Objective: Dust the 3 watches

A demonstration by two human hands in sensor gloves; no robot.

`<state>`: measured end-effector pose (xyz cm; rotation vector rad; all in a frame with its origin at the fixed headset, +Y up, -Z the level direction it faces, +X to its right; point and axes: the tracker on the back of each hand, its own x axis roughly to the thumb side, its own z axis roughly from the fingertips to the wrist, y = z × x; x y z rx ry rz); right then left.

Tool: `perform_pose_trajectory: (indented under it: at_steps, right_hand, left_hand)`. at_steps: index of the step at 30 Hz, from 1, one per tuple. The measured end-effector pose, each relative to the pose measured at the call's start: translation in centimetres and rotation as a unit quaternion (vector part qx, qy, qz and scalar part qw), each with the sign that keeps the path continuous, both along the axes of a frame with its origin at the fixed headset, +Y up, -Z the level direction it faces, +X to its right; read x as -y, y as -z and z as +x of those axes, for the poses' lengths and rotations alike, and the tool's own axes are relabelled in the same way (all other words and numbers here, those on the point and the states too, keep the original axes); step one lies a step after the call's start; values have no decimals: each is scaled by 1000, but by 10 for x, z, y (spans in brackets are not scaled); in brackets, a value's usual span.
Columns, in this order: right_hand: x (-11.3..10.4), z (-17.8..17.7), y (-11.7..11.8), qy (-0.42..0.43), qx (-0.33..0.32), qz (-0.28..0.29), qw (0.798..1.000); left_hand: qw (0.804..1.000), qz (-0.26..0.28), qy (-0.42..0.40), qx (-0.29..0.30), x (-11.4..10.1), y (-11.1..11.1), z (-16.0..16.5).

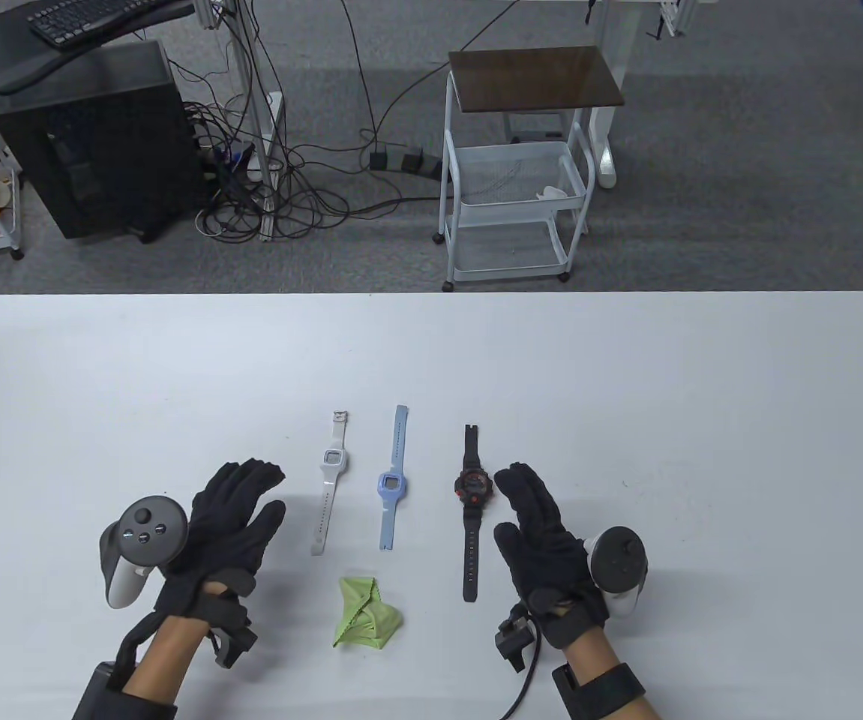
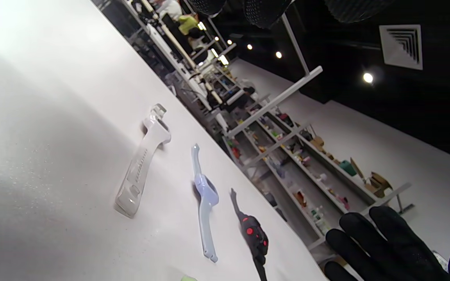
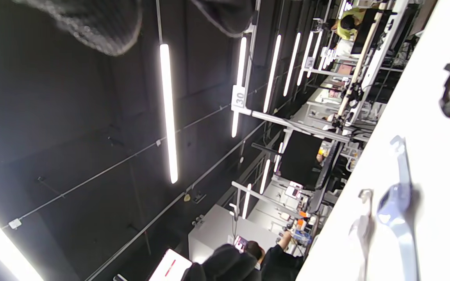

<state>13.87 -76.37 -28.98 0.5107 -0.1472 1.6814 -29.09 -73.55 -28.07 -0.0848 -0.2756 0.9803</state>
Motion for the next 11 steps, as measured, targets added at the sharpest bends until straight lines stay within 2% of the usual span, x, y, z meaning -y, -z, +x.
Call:
perform_pose_trajectory:
  at_steps: [11]
  right_hand:
    - [1, -3, -1, -3, -6, -9, 1000]
  left_hand:
    - [1000, -7, -17, 9, 1, 1, 1]
